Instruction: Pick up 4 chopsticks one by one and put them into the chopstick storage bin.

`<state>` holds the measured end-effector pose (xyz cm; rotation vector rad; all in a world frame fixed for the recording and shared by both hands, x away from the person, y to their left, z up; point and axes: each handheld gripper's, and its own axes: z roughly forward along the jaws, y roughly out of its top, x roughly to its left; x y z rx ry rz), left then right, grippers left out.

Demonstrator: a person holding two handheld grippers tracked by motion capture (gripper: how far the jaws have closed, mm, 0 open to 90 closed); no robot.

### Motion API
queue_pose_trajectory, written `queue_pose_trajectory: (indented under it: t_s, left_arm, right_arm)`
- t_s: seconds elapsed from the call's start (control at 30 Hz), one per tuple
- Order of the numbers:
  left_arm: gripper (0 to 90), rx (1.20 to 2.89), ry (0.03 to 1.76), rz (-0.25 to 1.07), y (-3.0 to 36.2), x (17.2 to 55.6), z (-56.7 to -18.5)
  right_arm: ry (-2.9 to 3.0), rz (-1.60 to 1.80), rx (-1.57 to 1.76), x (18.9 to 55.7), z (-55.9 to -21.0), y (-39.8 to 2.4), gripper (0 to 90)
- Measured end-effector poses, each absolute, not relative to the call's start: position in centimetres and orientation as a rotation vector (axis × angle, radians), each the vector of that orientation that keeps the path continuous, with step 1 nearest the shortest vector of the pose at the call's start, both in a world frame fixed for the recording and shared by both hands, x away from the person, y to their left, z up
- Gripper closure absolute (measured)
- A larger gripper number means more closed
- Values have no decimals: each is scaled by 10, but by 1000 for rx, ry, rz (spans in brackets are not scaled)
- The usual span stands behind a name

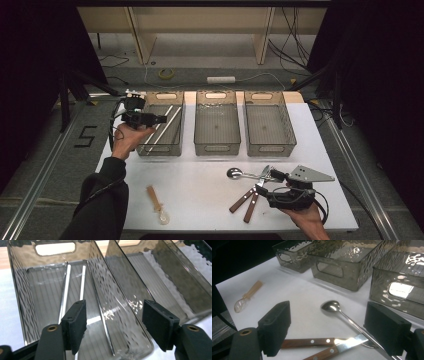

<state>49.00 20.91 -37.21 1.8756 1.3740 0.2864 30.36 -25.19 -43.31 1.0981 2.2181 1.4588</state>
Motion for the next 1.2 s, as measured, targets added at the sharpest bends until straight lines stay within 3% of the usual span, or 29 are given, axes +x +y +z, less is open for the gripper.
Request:
queue_pose_trajectory:
  t_s: [0.53, 1.2]
  left_arm:
    - [317, 1960, 1329, 317, 199, 439, -365]
    - [256, 2014, 1328, 286, 201, 391, -391]
  right_arm:
    - [2218, 1459, 1098, 304, -432, -252, 222]
    - [2243, 1414, 1074, 304, -432, -250, 226]
